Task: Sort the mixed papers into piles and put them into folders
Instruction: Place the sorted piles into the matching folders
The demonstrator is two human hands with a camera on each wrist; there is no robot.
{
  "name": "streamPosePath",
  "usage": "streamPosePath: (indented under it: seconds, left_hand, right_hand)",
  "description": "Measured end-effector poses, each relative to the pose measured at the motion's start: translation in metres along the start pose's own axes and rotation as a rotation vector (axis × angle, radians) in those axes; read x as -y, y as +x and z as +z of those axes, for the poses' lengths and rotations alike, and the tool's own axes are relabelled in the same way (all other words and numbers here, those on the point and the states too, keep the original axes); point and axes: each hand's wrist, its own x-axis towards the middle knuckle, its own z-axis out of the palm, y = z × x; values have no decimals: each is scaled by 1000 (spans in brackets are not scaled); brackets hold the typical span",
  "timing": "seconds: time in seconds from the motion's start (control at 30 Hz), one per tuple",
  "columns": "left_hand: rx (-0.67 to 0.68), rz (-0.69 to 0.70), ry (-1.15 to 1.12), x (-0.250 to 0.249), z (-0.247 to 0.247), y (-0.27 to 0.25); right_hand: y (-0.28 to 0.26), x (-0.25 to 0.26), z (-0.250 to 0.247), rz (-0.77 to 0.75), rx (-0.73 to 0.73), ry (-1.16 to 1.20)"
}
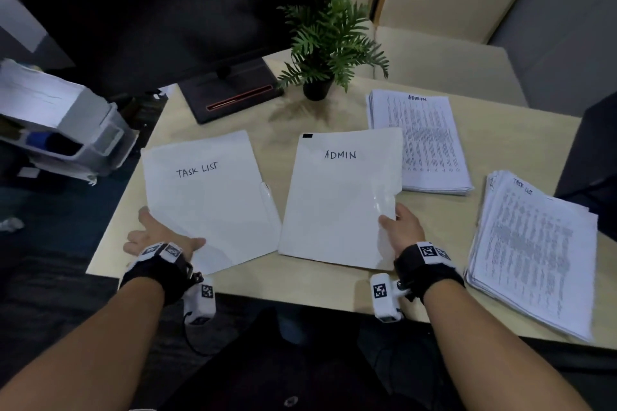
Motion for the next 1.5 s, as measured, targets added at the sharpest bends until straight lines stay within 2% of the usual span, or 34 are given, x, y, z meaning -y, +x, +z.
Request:
streamPosePath:
  seconds: [0.07, 0.17, 0.27, 0.43, 0.6, 0.67, 0.73, 0.83, 0.9, 0.97, 1.07, 1.17, 1.3, 1.37, 1.43, 1.5]
  left_hand:
    - [-28, 48, -235, 3, -12, 3]
    - [-52, 274, -351, 4, -37, 1]
    - [-23, 404, -548, 2, -59, -4]
    - [116, 457, -850, -12, -63, -8]
    - [238, 476, -850, -32, -35, -16]
    - [280, 483, -820, -39, -25, -21]
    - [320, 491, -767, -47, -13, -26]
    - [377, 507, -729, -61, 3, -37]
    - [419, 534, -705, -75, 16, -53]
    - [449, 558, -664, -87, 30, -68]
    - [484, 530, -623, -103, 49, -85]
    - [486, 496, -530, -125, 69, -108]
    - [273, 683, -80, -148, 88, -153]
    - [215, 788, 115, -156, 100, -173]
    - [213, 870, 249, -163, 110, -188]
    - [291, 938, 328, -168, 119, -201]
  right_hand:
    - [3, 1, 1, -5, -10, -36]
    - [6, 1, 6, 8, -33, -79]
    - [9, 1, 16, 35, -20, -121]
    - [1, 11, 47, 1, 64, -172]
    - [-20, 28, 79, -70, 175, -216]
    - [-23, 33, 72, -95, 130, -270]
    - [-19, 30, 56, -95, 95, -194]
    - [-21, 19, 30, -27, 213, 143]
    - [-28, 12, 13, -2, 301, 270]
    - [-35, 7, -4, 20, 325, 403]
    - [-37, -2, -29, 41, 288, 556]
    - [-28, -13, -60, 42, 193, 547]
    - [-12, -28, -73, 61, 152, 504]
    - [-7, -31, -75, 93, 136, 535]
    - [-5, -30, -78, 99, 153, 581]
    - [-3, -30, -79, 90, 201, 598]
